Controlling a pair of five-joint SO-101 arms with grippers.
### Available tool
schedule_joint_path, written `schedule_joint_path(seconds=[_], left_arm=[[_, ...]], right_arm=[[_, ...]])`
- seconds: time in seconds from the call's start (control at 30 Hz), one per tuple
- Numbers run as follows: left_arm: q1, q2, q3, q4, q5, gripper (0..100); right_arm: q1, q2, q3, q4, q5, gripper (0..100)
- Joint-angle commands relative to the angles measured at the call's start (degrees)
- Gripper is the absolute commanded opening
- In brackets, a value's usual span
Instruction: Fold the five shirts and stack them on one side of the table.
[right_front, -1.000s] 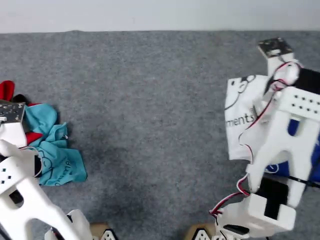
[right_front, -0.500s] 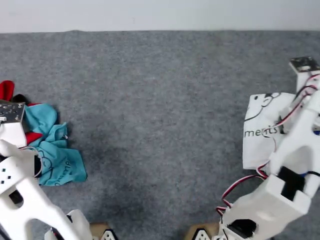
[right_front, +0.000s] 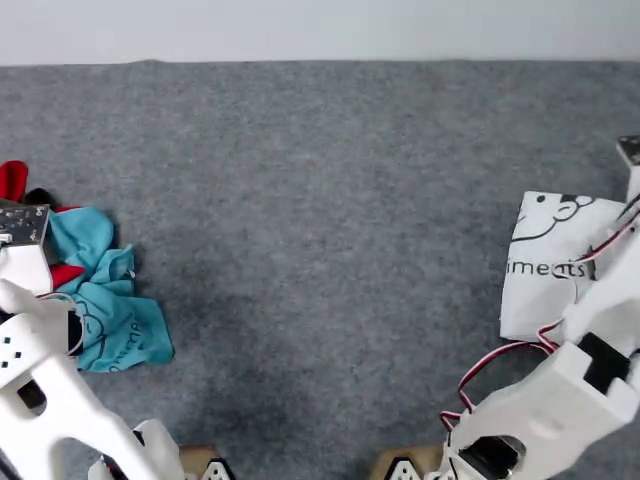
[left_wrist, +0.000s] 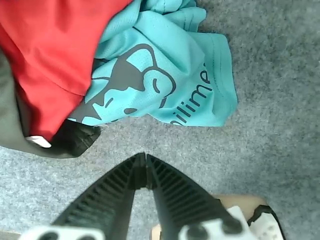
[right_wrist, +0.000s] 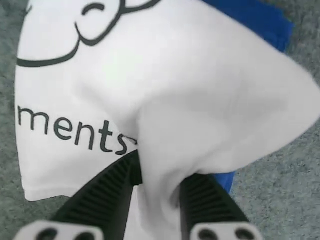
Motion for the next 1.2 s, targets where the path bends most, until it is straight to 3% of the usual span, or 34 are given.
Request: schedule_joint_path(seconds=[0.0,0.1,0.23,0.3,0.4,0.8,1.03,1.17], left_arm=[[0.35,-1.14,-0.13,-0.62,0.35,1],[0.35,-1.14,-0.13,-0.7,0.35,1],[0.35,-1.14,-0.04,-0.79,0.35,1],[0.35,-1.14,-0.04,-0.79,0.35,1],[0.35,-1.14,-0.04,-0.7,0.35,1],[0.35,-1.14,-0.13,-0.53,0.35,1],[0.35,-1.23,-0.48,0.09,0.35,1],[0.18,-1.23,-2.24,1.23,0.35,1]], right_arm=[[2.15,-1.27,-2.55,-0.75,-5.1,21.7],[3.38,-1.54,-7.03,0.31,-9.49,24.5],[3.3,-1.63,-12.66,6.64,-7.47,23.6],[2.51,-1.19,-13.8,9.36,-5.36,17.6],[1.89,0.04,-13.54,10.07,-2.99,0.9],[7.43,18.95,-13.63,6.29,-2.46,0.9],[4.88,12.62,-23.91,17.98,-2.46,0.9],[2.15,6.02,-21.27,17.71,-2.64,0.9]])
